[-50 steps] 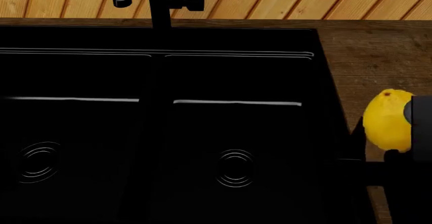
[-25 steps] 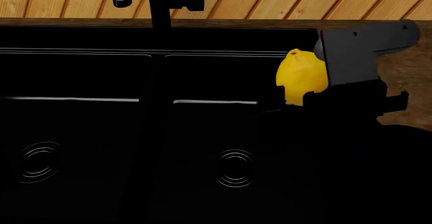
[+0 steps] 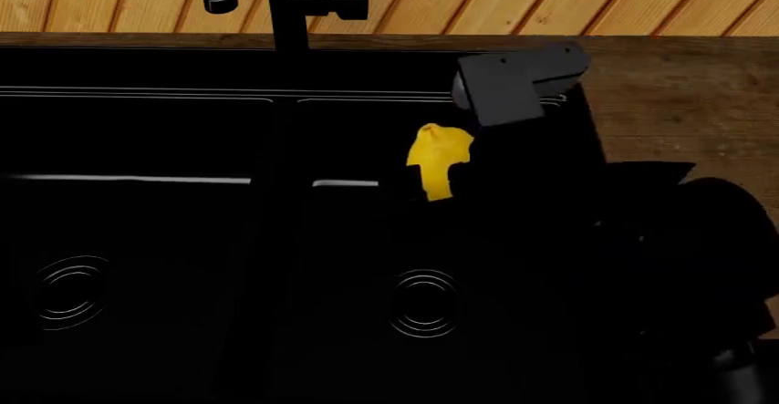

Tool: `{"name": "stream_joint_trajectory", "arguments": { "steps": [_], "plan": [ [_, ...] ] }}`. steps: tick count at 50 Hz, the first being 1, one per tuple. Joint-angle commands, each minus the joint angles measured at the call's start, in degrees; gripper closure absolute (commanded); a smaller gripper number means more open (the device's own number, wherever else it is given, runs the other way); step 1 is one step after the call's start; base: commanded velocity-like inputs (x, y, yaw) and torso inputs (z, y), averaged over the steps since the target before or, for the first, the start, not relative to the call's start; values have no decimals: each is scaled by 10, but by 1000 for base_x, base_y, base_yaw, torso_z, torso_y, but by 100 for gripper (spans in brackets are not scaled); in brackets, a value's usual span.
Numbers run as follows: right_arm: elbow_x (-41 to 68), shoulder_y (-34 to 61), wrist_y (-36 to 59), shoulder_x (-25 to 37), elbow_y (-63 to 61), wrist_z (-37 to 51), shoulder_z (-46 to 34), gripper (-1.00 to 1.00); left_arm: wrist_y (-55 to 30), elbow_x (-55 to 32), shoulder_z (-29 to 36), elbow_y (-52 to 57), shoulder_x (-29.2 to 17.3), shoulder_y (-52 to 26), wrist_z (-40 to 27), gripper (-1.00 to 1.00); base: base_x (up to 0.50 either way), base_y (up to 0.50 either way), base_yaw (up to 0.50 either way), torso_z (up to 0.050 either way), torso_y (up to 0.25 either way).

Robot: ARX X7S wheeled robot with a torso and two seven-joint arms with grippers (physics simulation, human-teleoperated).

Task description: Pick the lemon from the counter and place it in the sink

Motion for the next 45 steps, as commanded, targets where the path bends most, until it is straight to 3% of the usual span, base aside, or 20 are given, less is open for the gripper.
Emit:
{"name": "stream_joint_trajectory", "arguments": {
  "steps": [1, 19, 45],
  "plan": [
    [-49, 1, -39, -37, 94, -65, -52, 100, -3, -5, -1, 5, -1, 2, -2, -100, 0, 0, 0, 0, 0],
    [-75, -37, -61, -56, 129, -106, -109, 100, 15, -2, 0, -7, -3, 10, -1, -100, 0, 0, 0, 0, 0],
    [-76, -52, -57, -65, 139, -121, -130, 100, 28, -5, 1, -17, -3, 20, -2, -100, 0, 0, 0, 0, 0]
  ]
}}
